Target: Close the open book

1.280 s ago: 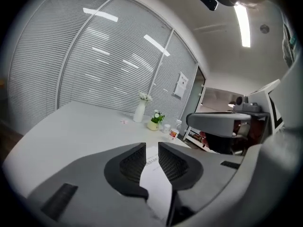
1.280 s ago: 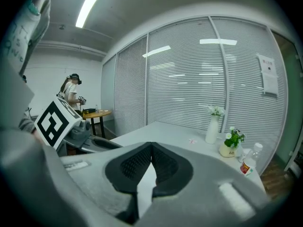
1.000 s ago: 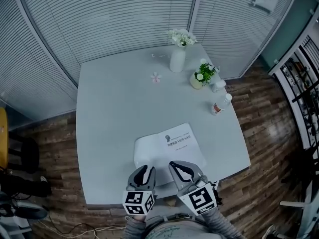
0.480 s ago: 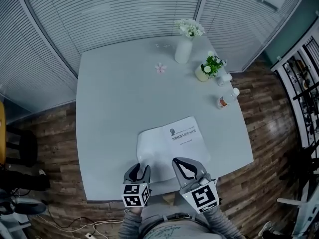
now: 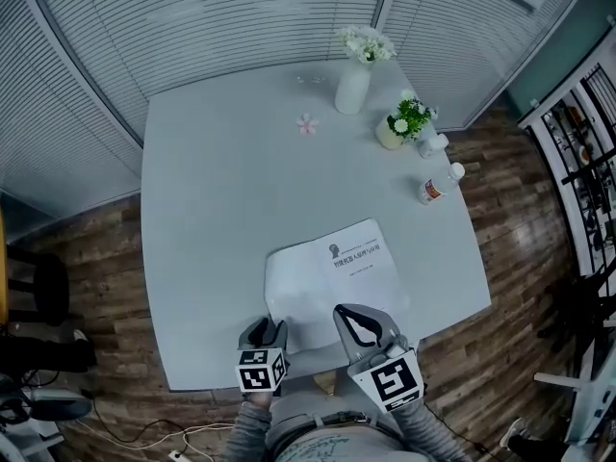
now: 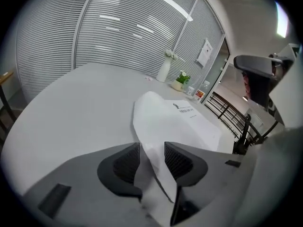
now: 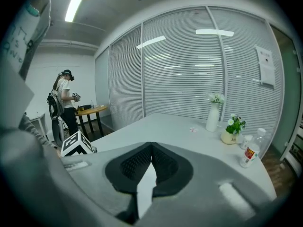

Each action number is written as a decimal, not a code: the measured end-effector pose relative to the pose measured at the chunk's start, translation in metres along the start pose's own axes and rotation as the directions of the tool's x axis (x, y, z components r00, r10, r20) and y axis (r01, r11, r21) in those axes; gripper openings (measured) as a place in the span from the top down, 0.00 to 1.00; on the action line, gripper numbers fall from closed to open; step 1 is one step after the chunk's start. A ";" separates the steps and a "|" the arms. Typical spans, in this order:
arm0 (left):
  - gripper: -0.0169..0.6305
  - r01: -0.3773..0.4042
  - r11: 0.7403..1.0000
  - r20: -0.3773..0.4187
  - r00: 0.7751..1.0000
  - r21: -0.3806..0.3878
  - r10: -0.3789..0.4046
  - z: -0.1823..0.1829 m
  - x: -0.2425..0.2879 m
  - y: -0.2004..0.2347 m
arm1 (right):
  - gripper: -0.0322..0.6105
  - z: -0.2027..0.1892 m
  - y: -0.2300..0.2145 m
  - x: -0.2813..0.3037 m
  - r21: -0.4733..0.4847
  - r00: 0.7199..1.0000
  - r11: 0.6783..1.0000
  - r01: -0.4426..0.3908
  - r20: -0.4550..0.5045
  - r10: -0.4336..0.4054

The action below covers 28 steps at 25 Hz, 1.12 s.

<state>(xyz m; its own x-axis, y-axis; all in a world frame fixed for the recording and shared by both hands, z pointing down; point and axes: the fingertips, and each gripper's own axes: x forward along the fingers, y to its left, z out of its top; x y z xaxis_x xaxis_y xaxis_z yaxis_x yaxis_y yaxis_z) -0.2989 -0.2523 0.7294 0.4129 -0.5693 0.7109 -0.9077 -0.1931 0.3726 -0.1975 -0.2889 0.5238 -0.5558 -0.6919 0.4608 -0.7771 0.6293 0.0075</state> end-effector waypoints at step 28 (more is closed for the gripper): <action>0.92 0.046 0.995 -0.005 0.999 -0.084 -0.046 0.012 0.010 -0.017 | 0.95 -0.006 -0.035 -0.020 0.012 0.998 0.998 0.059 0.026 -0.059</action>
<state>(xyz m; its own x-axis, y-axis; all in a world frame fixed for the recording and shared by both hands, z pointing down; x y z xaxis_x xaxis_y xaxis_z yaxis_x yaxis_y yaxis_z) -0.2806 -0.2644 0.7233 0.4548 -0.5557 0.6959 -0.8784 -0.1512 0.4533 -0.1575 -0.2953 0.5200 -0.5163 -0.7368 0.4365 -0.8119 0.5833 0.0244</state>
